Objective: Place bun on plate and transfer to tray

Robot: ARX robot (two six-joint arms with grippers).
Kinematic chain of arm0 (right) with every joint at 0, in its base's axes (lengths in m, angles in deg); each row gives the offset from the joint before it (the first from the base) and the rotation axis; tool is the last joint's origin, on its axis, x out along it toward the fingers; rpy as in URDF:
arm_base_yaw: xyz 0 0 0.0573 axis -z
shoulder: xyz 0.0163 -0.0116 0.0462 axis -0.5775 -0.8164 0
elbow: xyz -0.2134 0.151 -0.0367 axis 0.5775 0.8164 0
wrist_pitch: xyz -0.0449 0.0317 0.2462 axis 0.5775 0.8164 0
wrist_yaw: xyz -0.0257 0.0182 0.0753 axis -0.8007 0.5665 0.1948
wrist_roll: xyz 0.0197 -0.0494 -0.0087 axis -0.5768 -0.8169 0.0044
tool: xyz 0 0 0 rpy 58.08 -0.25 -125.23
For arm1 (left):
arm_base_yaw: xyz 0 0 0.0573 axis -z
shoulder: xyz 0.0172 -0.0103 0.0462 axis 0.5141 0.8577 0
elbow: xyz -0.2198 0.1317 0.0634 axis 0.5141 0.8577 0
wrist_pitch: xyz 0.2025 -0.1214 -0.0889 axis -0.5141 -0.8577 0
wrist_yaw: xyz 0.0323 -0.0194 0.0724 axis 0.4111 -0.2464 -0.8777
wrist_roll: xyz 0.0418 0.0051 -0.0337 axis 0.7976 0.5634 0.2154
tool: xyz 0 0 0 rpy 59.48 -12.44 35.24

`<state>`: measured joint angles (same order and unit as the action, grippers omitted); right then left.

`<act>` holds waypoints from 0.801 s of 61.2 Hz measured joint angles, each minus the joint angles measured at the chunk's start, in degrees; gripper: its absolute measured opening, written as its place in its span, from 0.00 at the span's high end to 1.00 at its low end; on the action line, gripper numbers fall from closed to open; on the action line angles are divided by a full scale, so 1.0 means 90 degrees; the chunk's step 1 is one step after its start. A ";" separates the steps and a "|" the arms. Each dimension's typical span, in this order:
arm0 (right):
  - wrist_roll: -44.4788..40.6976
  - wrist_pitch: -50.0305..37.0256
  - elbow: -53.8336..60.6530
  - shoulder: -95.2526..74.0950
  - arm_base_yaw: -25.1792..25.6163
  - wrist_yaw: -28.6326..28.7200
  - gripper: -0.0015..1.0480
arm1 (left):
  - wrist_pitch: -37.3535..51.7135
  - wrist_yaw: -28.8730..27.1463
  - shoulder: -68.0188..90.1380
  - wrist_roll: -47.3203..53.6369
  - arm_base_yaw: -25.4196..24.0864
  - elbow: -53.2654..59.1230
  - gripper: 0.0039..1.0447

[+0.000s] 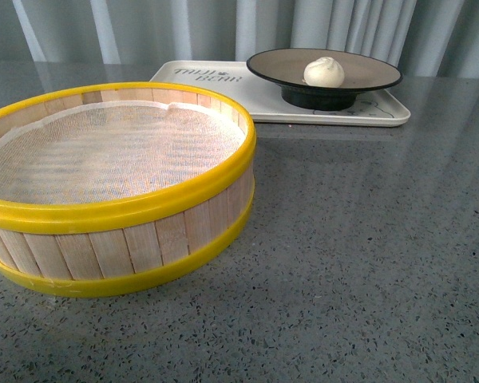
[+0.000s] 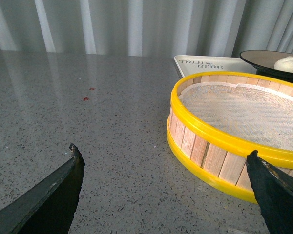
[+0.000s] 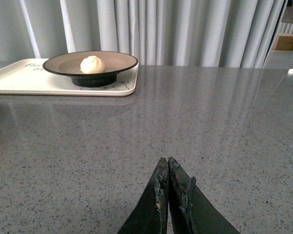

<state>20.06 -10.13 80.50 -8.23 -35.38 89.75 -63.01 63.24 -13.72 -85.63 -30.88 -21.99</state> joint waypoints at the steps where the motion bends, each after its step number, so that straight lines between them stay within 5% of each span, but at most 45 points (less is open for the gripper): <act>1: 0.0000 0.0000 0.0000 0.0000 0.0000 0.0000 0.93 | 0.0000 0.0000 0.0000 0.0000 0.0000 0.0000 0.06; 32: 0.0000 0.0000 0.0000 0.0000 0.0000 0.0000 0.07 | 0.0000 0.0000 0.0000 0.0000 0.0000 0.0000 0.06; 49: 0.0010 0.0000 0.0000 0.0000 0.0000 0.0000 0.08 | 0.0000 0.0000 0.0000 -0.0002 0.0000 0.0000 0.06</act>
<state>20.15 -10.13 80.50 -8.23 -35.38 89.75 -63.01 63.24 -13.72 -85.65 -30.88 -21.99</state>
